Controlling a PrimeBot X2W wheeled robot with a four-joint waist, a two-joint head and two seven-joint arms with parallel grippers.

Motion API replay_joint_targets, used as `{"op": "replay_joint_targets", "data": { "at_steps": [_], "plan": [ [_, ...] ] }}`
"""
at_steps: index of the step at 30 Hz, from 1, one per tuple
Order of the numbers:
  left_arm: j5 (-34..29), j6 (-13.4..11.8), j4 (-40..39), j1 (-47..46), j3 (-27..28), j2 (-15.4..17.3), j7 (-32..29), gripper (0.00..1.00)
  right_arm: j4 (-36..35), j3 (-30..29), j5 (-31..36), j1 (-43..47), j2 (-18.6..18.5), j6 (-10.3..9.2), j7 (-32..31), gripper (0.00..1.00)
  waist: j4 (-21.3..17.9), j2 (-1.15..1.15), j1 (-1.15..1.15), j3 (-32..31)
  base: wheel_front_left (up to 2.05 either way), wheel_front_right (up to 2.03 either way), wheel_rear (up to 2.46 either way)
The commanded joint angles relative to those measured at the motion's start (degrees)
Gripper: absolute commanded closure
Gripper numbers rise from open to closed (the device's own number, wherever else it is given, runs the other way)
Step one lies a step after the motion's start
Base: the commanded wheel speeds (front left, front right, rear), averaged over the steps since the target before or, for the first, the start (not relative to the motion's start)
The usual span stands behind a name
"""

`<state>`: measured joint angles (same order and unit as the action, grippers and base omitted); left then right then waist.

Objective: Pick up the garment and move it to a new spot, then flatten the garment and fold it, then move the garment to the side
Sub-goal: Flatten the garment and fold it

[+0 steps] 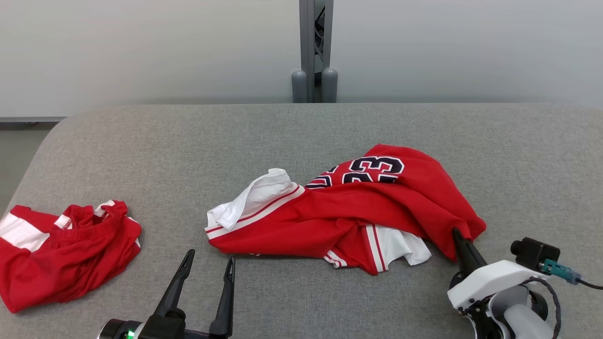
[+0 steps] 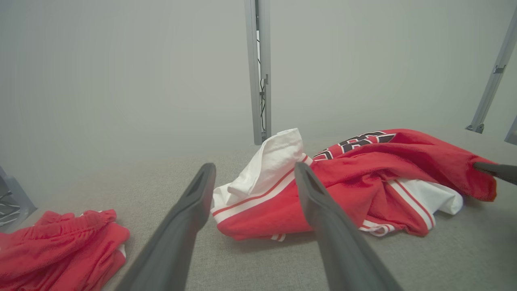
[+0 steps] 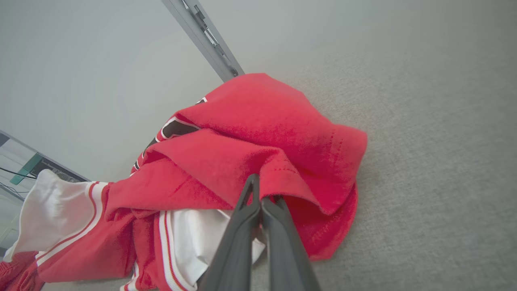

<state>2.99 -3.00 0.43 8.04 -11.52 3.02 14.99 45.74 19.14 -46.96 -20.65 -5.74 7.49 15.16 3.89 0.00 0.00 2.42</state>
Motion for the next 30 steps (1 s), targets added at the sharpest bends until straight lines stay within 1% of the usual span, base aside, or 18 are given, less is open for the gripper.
{"op": "replay_joint_targets", "data": {
  "at_steps": [1,10,15,18,21,25,27,28,29,30],
  "plan": [
    [-0.3,0.3,0.0,-0.7,-0.1,0.1,0.2,0.00,-0.8,-0.3,-0.5,-0.3,-1.3,0.00,0.1,1.00,0.0,0.00,0.00,-0.3,0.00,0.00,0.00],
    [-0.6,0.5,-0.2,-0.5,-1.0,0.0,0.2,0.00,-5.2,-6.3,1.7,-2.4,-7.8,0.00,0.1,1.00,-0.3,0.00,0.00,-0.3,0.00,0.00,0.00],
    [-0.8,0.5,-0.3,-1.1,-1.3,0.0,0.2,0.00,-4.7,-7.7,3.4,-4.5,-10.0,0.00,0.1,1.00,-0.1,0.00,0.00,0.5,0.00,0.00,0.00],
    [-0.9,0.9,-0.1,-1.8,-1.5,0.0,0.2,0.00,-1.2,-7.5,4.1,-7.1,-10.4,0.00,0.1,1.00,0.3,0.00,0.00,1.3,0.00,0.00,0.00],
    [-1.1,1.2,0.2,-2.7,-1.7,0.0,0.2,0.00,5.4,-6.4,4.3,-10.5,-10.0,0.00,-0.3,1.00,0.9,0.00,0.00,2.3,0.00,0.00,0.00],
    [-1.3,1.5,0.5,-3.7,-2.1,0.0,0.2,0.00,15.1,-6.8,5.7,-14.9,-9.5,0.00,-0.2,1.00,1.6,0.00,0.00,3.4,0.00,0.00,0.00],
    [-1.4,1.4,0.7,-4.0,-2.1,0.0,0.2,0.00,18.7,-7.2,6.9,-16.8,-9.2,0.00,0.0,0.80,1.8,0.00,0.00,3.6,0.00,0.00,0.00],
    [-1.4,1.4,0.7,-4.0,-2.1,0.0,0.2,0.00,19.8,-7.3,7.7,-17.6,-9.4,0.00,0.1,0.00,1.9,0.00,0.00,3.7,0.00,0.00,0.00],
    [-1.4,1.3,0.8,-4.1,-2.1,0.0,0.2,0.00,19.7,-7.9,8.8,-18.6,-10.2,0.00,0.2,0.00,1.9,0.00,0.00,3.9,0.00,0.00,0.00],
    [-1.4,1.2,0.7,-4.2,-2.1,0.0,0.2,0.00,18.0,-9.3,10.3,-19.5,-11.3,0.00,0.2,0.00,1.8,0.00,0.00,4.1,0.00,0.00,0.00]
  ]
}}
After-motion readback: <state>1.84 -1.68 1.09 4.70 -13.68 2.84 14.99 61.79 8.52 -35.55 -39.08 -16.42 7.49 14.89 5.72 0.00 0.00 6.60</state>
